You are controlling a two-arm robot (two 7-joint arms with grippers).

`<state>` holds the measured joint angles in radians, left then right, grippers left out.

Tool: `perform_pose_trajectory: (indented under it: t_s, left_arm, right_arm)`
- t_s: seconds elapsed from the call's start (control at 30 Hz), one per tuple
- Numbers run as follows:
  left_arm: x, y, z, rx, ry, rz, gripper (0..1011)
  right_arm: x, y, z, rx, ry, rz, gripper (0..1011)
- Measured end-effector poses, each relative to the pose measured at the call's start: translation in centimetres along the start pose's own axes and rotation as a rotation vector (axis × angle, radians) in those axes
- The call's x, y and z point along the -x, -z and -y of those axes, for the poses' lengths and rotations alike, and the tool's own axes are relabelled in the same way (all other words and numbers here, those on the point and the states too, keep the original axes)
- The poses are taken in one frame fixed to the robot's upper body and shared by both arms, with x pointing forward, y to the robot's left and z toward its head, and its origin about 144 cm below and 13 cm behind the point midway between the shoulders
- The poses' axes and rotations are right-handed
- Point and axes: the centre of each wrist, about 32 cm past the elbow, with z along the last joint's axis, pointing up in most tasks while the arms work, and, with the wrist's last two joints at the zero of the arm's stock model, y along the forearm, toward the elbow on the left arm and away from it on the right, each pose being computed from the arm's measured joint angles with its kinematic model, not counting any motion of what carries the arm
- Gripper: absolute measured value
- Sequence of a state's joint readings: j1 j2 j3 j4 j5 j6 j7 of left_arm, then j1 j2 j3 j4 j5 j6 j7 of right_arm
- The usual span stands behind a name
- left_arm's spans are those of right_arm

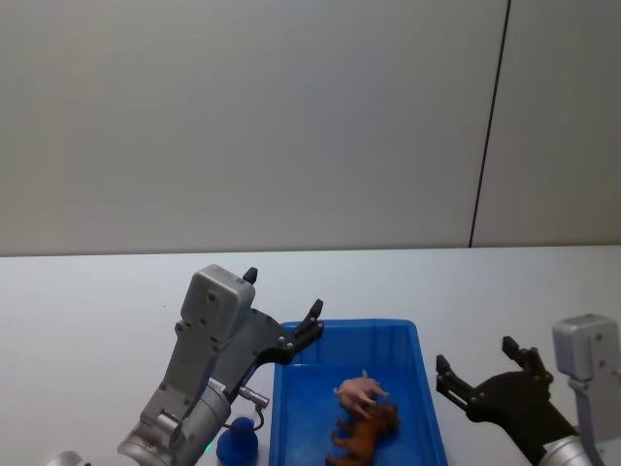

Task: Pick up the two dolls from the table and place them into the box.

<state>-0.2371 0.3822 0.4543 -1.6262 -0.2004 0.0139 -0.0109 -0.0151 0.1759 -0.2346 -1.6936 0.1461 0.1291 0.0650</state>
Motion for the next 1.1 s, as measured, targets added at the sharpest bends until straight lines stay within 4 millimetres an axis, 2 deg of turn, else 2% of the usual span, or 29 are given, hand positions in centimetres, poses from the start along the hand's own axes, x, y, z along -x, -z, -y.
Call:
perform_pose_trajectory:
  t_s: [0.7,1.1]
  left_arm:
    - [-0.4,-0.1,-0.4,-0.025,-0.011,-0.006,1001]
    - [-1.4,-0.4,-1.5,-0.141,-0.059,-0.039,1001]
  right_arm:
    - [-0.6,0.2,0.9,-0.009,0.05,-0.006,1001]
    - [-0.6,0.2,1.0,-0.01,0.057,-0.007,1001]
